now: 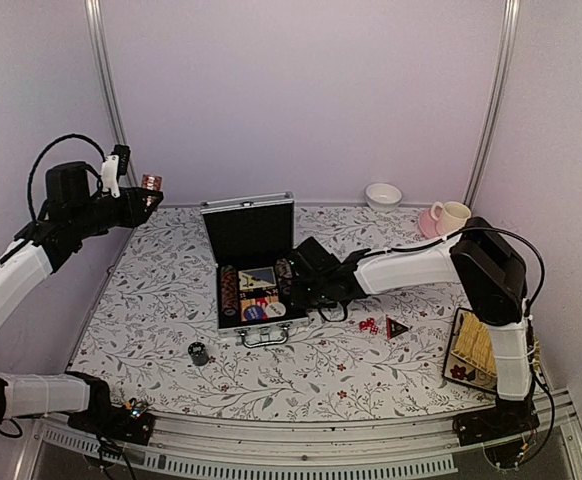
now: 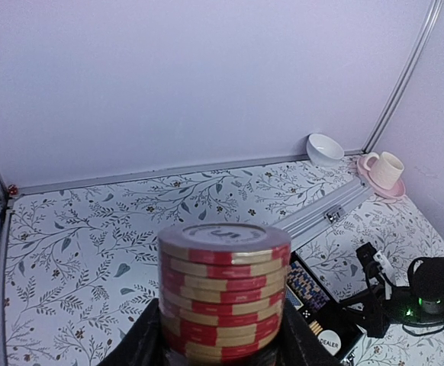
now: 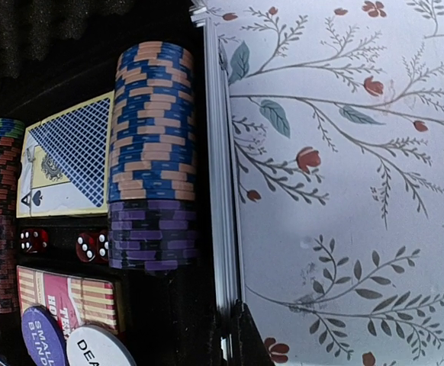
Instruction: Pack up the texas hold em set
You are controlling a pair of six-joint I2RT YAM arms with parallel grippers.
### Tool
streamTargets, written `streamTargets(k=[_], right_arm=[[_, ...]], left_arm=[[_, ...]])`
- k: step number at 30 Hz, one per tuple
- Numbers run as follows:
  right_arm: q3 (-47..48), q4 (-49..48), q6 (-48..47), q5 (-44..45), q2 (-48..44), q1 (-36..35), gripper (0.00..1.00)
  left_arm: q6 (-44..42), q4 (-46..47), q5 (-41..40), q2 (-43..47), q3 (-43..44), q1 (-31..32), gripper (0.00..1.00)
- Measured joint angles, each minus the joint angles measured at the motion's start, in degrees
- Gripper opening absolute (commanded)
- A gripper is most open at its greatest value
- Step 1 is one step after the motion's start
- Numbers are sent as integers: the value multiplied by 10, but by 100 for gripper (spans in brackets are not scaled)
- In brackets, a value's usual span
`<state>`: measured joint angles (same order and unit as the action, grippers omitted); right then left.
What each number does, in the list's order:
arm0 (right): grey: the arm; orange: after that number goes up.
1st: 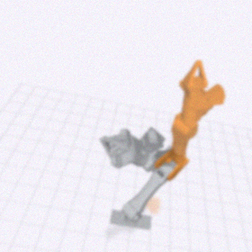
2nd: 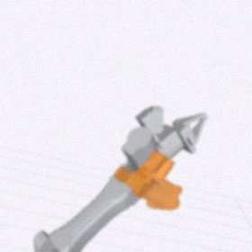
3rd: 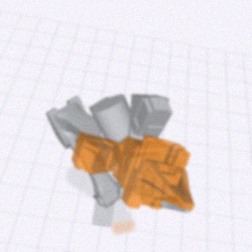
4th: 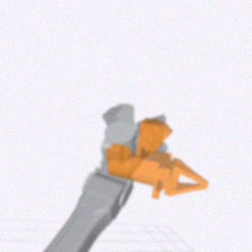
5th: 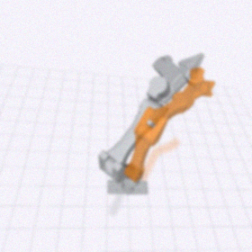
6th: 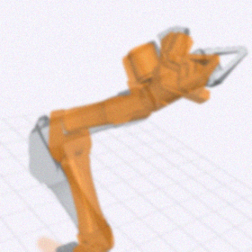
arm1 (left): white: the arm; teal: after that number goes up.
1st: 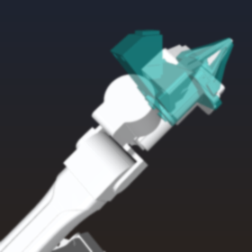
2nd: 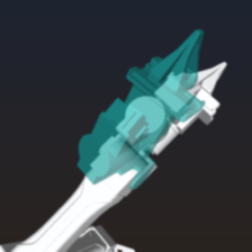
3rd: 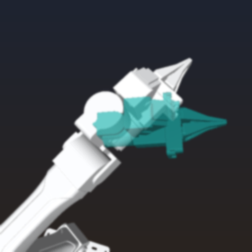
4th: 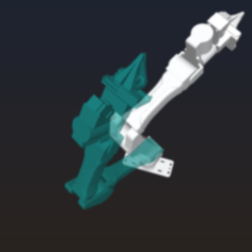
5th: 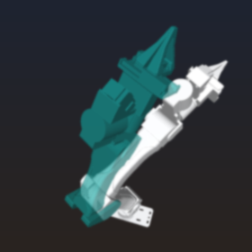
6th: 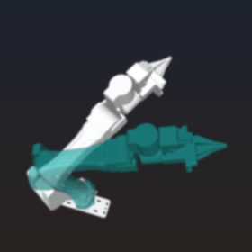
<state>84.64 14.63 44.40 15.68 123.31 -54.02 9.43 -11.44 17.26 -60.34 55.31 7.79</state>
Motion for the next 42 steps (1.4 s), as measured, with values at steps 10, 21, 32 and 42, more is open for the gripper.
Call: streamTargets(k=[10,21,32,42], right_arm=[[-23,17,58,-25,-22,-5,36],[-30,33,42,-44,-60,-5,41],[-37,29,23,-75,-68,-5,45],[-37,20,17,-104,-55,-5,45]], left_arm=[[0,0,0,0,0,0,15],[0,0,0,0,-7,0,15],[0,0,0,0,-7,0,15],[0,1,0,0,-7,0,15]])
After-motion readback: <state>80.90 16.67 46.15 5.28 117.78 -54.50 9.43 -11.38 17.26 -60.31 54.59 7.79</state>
